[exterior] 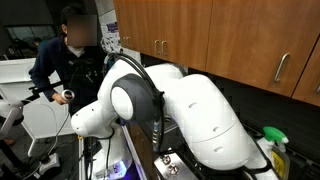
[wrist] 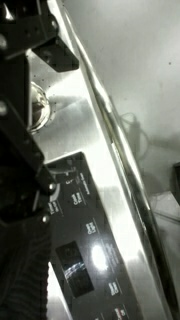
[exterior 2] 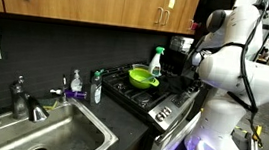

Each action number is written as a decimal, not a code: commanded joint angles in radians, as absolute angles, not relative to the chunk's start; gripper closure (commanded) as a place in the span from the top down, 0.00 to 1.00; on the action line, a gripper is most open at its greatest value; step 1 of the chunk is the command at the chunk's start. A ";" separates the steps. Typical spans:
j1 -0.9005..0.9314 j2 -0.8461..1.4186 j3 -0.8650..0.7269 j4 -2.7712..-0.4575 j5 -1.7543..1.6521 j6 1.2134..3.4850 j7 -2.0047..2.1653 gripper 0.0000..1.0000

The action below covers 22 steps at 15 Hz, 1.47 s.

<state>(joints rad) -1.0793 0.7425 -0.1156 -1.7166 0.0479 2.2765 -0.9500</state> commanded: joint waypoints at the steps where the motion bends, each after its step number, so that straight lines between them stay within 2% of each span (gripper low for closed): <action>1: -1.078 0.721 -0.110 -1.747 0.041 2.309 -0.978 1.00; 22: -1.054 0.722 -0.107 -1.737 0.025 2.379 -1.050 1.00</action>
<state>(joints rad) -1.0659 0.7425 -0.1082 -1.7202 0.0426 2.3697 -1.0377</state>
